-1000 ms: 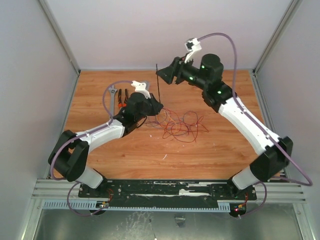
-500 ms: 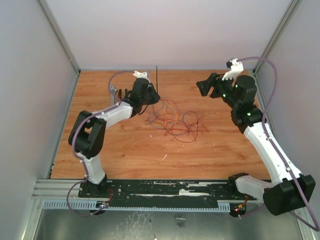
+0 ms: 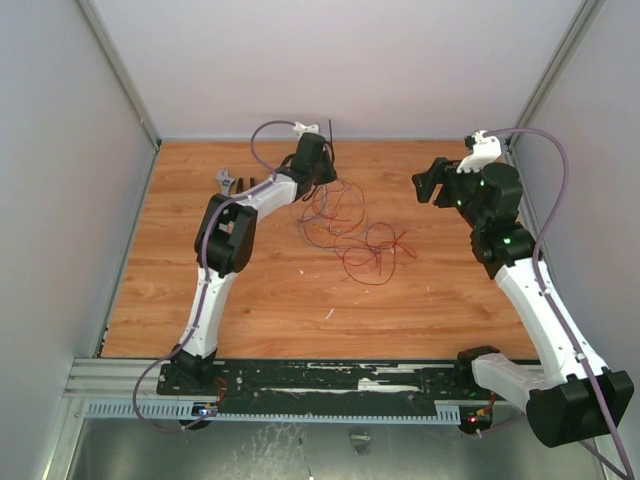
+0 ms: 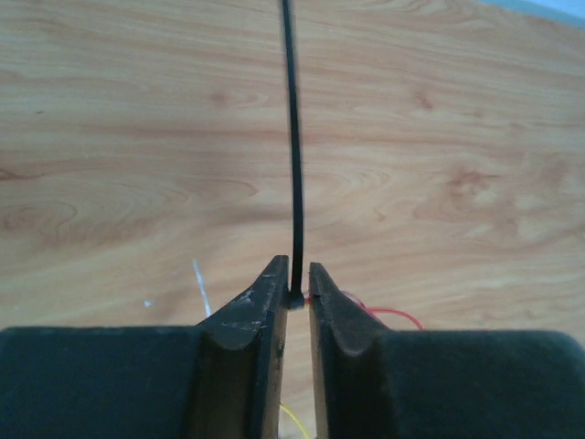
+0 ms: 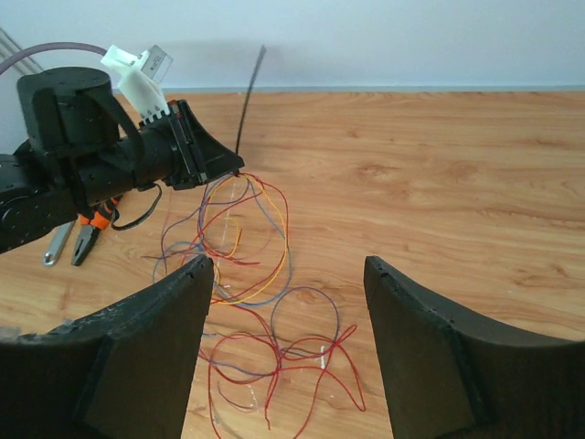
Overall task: Zip-tie the wires
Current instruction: Place the cable at the center of the board, then reset both arms
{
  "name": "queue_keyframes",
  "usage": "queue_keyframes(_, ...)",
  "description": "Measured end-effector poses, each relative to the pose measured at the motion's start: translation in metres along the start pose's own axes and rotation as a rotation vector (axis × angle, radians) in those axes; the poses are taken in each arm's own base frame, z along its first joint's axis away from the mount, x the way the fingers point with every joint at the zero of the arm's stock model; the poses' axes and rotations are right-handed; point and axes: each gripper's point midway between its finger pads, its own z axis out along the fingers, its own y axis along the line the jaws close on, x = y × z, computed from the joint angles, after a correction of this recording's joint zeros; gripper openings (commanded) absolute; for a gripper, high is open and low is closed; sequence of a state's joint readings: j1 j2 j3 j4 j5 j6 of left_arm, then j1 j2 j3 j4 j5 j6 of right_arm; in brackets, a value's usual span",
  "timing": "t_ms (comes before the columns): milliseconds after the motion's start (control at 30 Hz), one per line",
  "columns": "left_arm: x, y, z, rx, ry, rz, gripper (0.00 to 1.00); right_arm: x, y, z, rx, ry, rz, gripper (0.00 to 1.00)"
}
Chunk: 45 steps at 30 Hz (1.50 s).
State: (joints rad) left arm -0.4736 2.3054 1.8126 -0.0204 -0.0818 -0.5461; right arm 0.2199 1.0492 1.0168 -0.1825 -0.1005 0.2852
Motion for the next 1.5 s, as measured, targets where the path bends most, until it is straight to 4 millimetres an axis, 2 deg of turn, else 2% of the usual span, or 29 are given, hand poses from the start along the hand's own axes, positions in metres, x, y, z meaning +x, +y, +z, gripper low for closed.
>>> queue_keyframes(100,0.009,0.008,0.013,-0.033,0.025,0.017,0.54,0.0,-0.005,0.0,0.016,0.002,-0.003,0.69)
queue_keyframes(133,0.013,0.012,0.014,-0.043,0.036,0.022,0.59,0.0,-0.007,-0.001,0.022,0.002,-0.003,0.69)
queue_keyframes(233,0.02,0.018,0.013,-0.068,0.063,0.042,0.69,0.001,-0.011,-0.001,0.034,0.002,-0.002,0.69)
queue_keyframes(367,0.012,0.019,0.0,-0.08,0.054,0.064,0.78,0.008,-0.017,-0.003,0.055,0.009,0.001,0.71)
queue_keyframes(433,0.004,0.018,-0.019,-0.085,0.043,0.075,0.82,0.011,-0.022,-0.005,0.067,0.012,0.003,0.74)
queue_keyframes(533,-0.016,0.011,-0.059,-0.062,0.001,0.079,0.97,0.016,-0.031,-0.008,0.088,0.015,0.006,0.78)
queue_keyframes(667,-0.052,-0.007,-0.127,0.059,-0.102,0.045,0.98,0.024,-0.05,-0.016,0.122,0.012,0.025,0.98)
queue_keyframes(733,-0.068,-0.005,-0.159,0.112,-0.157,0.012,0.98,0.03,-0.062,-0.02,0.148,0.011,0.038,0.99)
queue_keyframes(833,-0.082,0.019,-0.2,0.134,-0.229,-0.035,0.98,0.046,-0.087,-0.028,0.216,0.009,0.052,0.99)
queue_keyframes(900,-0.085,0.04,-0.223,0.117,-0.274,-0.058,0.98,0.063,-0.107,-0.034,0.281,0.011,0.071,0.99)
queue_keyframes(1067,-0.067,0.083,-0.277,0.04,-0.423,-0.09,0.98,0.127,-0.15,-0.059,0.45,-0.02,0.105,0.99)
queue_keyframes(1200,-0.054,0.112,-0.322,-0.015,-0.616,-0.111,0.98,0.168,-0.169,-0.075,0.539,-0.071,0.092,0.99)
queue_keyframes(1300,-0.047,0.141,-0.345,-0.109,-0.743,-0.131,0.98,0.183,-0.181,-0.079,0.586,-0.095,0.079,0.99)
queue_keyframes(1500,-0.044,0.203,-0.37,-0.388,-0.856,-0.141,0.98,0.199,-0.191,-0.071,0.587,-0.145,0.049,0.99)
